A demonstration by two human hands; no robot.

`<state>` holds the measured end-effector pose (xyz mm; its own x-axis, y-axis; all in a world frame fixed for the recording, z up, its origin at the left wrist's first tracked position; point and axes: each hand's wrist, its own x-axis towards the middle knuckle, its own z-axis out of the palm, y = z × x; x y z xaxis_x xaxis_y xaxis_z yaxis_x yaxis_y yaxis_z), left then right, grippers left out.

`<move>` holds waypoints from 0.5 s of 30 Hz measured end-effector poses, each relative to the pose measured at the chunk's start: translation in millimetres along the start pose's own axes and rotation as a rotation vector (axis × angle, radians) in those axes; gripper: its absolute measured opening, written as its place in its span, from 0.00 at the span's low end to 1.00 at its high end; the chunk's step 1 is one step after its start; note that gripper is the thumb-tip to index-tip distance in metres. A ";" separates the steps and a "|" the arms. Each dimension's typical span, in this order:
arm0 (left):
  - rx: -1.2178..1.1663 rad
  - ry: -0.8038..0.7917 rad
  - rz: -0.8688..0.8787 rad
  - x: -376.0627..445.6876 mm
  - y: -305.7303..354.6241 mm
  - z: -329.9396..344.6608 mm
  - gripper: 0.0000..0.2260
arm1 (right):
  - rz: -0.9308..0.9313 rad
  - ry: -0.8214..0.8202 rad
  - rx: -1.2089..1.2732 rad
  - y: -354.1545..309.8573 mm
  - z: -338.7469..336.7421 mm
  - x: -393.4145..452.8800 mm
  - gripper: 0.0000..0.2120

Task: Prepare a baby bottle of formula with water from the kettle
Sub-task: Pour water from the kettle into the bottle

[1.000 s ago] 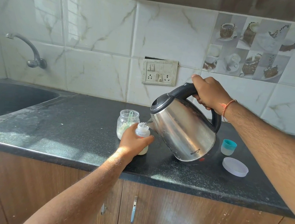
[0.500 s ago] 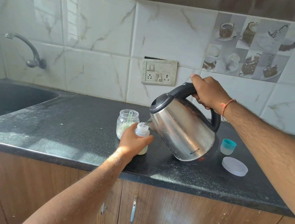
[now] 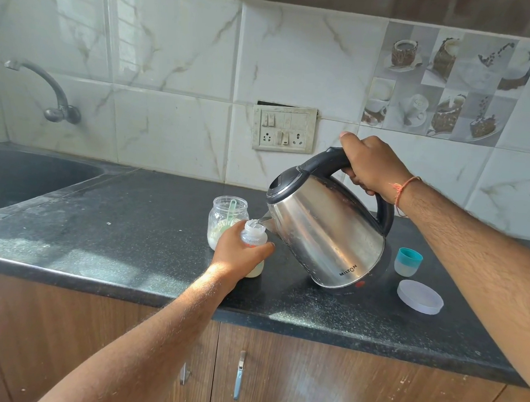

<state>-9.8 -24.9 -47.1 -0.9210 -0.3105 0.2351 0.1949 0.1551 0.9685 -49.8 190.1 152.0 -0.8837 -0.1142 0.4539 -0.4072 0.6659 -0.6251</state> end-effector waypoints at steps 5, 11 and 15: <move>-0.017 -0.007 0.000 -0.2 -1.1 -0.5 0.10 | 0.001 -0.006 0.007 0.7 -0.2 2.1 0.29; -0.005 -0.007 0.002 1.3 -1.7 -0.1 0.10 | -0.007 -0.007 0.007 1.0 0.6 1.9 0.29; -0.007 -0.006 -0.004 1.2 -1.4 -0.4 0.10 | -0.008 -0.007 0.006 0.5 0.4 1.8 0.29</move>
<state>-11.1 -25.9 -48.2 -0.9238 -0.3055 0.2308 0.1935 0.1476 0.9699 -51.7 190.0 152.3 -0.8820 -0.1253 0.4544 -0.4159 0.6604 -0.6253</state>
